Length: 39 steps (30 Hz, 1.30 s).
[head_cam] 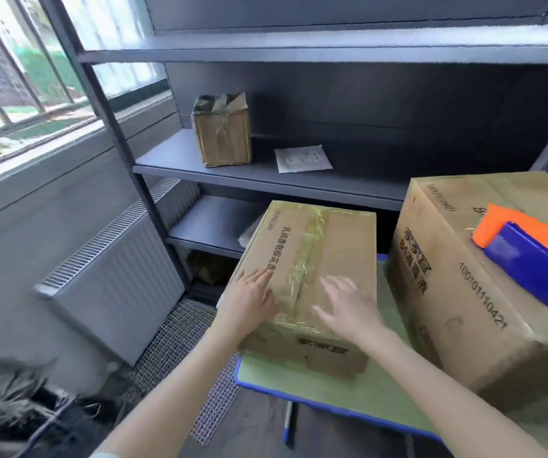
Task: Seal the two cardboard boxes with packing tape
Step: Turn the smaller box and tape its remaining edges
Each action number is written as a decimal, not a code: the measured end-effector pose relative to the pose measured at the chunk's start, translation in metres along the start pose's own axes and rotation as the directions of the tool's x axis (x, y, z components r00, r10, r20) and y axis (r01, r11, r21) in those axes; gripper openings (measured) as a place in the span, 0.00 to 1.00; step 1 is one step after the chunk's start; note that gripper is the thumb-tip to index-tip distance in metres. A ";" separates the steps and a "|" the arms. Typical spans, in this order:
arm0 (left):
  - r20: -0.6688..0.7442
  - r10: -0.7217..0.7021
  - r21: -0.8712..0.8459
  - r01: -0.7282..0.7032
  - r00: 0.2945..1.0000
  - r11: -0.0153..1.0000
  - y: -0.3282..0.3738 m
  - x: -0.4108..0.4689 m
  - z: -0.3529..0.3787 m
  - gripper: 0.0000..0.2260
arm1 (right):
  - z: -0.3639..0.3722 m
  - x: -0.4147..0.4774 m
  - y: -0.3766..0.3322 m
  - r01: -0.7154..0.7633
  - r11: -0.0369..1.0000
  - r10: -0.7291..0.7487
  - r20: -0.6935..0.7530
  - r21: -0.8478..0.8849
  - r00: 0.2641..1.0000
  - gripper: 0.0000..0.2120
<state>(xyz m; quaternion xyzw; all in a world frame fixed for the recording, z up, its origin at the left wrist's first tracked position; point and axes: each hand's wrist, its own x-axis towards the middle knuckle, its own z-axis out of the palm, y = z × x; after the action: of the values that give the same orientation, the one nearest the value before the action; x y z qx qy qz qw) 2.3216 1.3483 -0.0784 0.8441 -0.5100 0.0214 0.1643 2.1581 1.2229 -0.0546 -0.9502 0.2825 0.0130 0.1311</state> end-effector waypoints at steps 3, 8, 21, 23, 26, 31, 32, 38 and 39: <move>0.082 -0.111 0.074 0.105 0.990 0.992 -0.030 -0.016 0.000 0.28 | 0.032 0.007 -0.012 0.015 1.000 -0.014 0.116 -0.007 0.993 0.36; 0.216 -0.210 -0.058 0.227 0.954 0.972 -0.053 -0.031 0.002 0.39 | 0.049 0.013 -0.018 0.036 0.990 -0.024 0.095 -0.135 0.995 0.43; 0.201 -0.258 -0.321 0.313 0.945 0.894 -0.053 -0.030 0.005 0.38 | 0.053 0.005 -0.016 0.042 0.989 -0.036 0.050 -0.139 0.998 0.40; 0.146 -0.232 -0.300 0.266 0.962 0.916 -0.048 -0.027 -0.006 0.38 | 0.051 0.003 -0.013 0.030 0.993 -0.028 0.020 -0.114 0.999 0.41; 0.040 -0.154 -0.151 0.158 0.987 0.976 -0.038 -0.018 -0.036 0.39 | 0.048 -0.001 -0.014 0.029 0.998 -0.031 -0.034 -0.049 0.999 0.41; -0.126 0.059 0.135 -0.042 0.990 0.990 -0.004 -0.010 -0.084 0.46 | 0.036 -0.014 -0.015 0.101 0.959 -0.086 -0.070 0.263 0.994 0.43; -0.152 0.113 0.136 -0.092 0.982 0.986 0.007 -0.010 -0.087 0.47 | 0.030 -0.015 -0.017 0.139 0.937 -0.111 -0.103 0.320 0.988 0.44; -0.227 0.390 -0.048 -0.410 0.892 0.911 0.063 -0.004 -0.074 0.33 | -0.030 -0.023 -0.018 0.271 0.837 -0.094 -0.363 0.475 0.927 0.49; -0.181 0.392 -0.104 -0.414 0.902 0.904 0.061 -0.001 -0.073 0.31 | -0.037 -0.026 -0.014 0.256 0.864 -0.105 -0.343 0.434 0.934 0.48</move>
<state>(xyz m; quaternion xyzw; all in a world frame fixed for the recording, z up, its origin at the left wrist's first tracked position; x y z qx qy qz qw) 2.2774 1.3447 0.0058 0.7020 -0.6596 0.0850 0.2546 2.1417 1.2387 -0.0130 -0.9022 0.2026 -0.2166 0.3132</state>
